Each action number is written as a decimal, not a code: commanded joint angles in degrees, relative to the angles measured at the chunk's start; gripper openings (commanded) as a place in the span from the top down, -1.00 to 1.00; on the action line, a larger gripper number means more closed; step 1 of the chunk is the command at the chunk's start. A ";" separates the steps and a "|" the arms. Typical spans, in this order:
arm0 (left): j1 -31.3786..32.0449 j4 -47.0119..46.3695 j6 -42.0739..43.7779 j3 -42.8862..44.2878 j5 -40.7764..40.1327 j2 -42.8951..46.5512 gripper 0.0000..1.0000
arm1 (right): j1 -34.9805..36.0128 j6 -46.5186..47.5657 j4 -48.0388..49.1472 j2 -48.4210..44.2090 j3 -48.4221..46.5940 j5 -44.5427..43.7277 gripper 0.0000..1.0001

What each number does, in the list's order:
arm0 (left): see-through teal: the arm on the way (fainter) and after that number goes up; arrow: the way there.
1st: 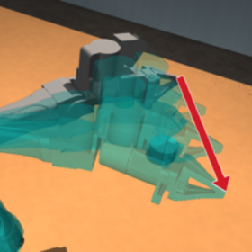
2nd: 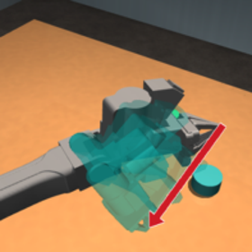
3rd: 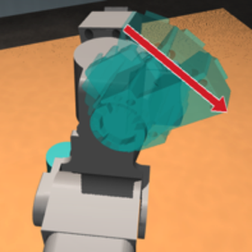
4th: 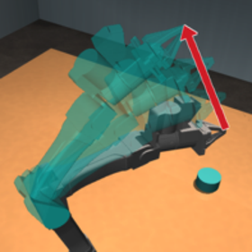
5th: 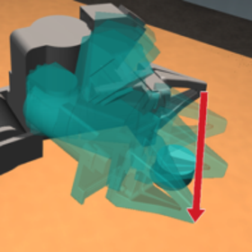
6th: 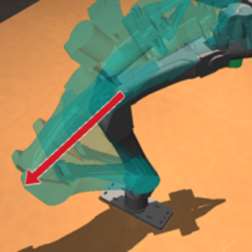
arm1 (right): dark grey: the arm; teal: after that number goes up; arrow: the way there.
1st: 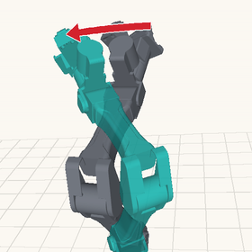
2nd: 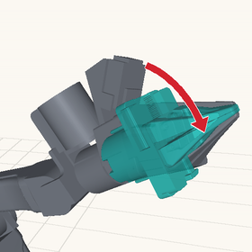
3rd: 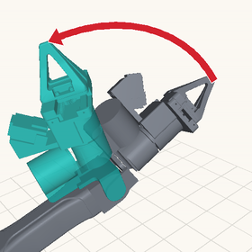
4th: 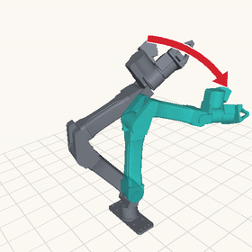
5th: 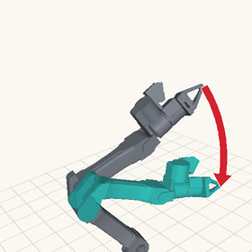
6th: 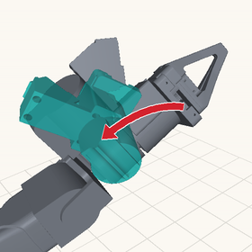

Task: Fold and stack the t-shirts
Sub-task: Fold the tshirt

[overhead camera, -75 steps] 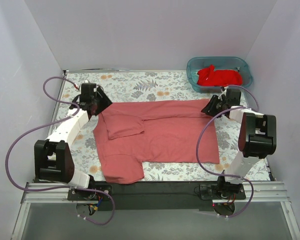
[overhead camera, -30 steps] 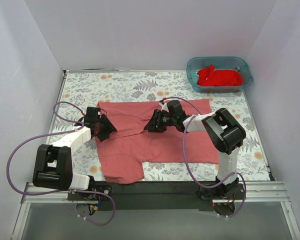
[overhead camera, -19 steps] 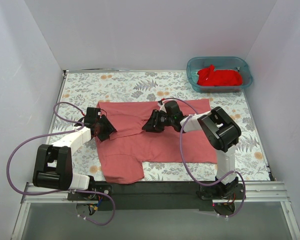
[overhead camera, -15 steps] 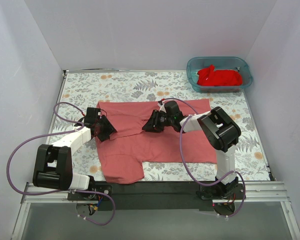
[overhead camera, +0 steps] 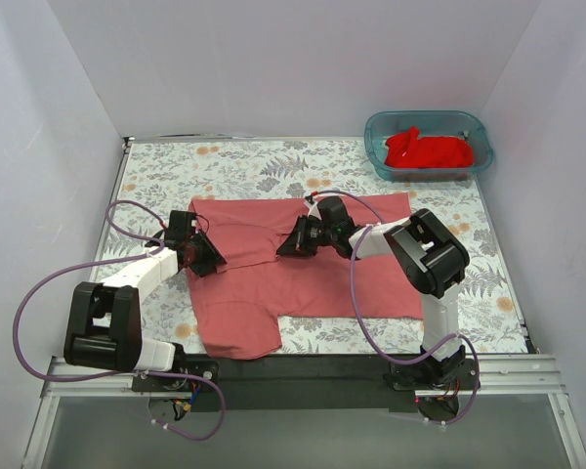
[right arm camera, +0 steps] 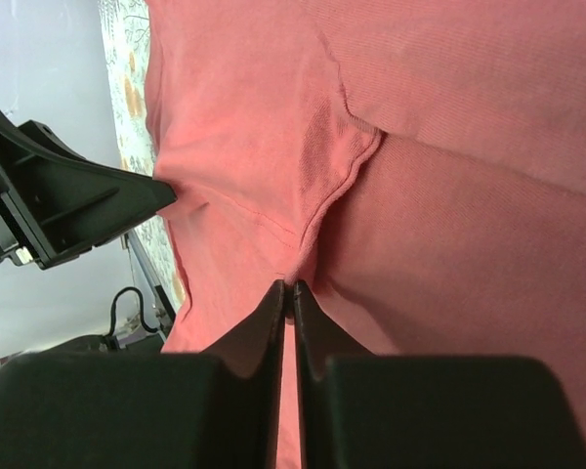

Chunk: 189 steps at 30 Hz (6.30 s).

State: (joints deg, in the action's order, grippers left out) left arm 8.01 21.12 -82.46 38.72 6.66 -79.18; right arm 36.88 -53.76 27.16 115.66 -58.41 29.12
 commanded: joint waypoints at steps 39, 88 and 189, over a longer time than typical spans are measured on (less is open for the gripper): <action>0.16 12.71 -0.95 6.01 -0.15 0.86 0.37 | -2.86 13.14 -16.69 -3.93 -6.89 4.62 0.57; -7.83 -2.75 0.89 36.77 -4.98 -30.41 0.04 | -46.73 8.41 8.43 -6.59 2.70 3.66 0.37; -5.55 17.81 -1.57 -2.77 -19.31 -1.16 0.62 | -19.66 39.78 -54.75 -57.48 24.49 -22.96 -0.16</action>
State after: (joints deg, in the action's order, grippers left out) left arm 2.44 42.74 -84.23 39.35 -11.57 -78.02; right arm 17.02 -14.68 -25.80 58.13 -32.88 10.02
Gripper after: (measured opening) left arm 0.223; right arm 0.554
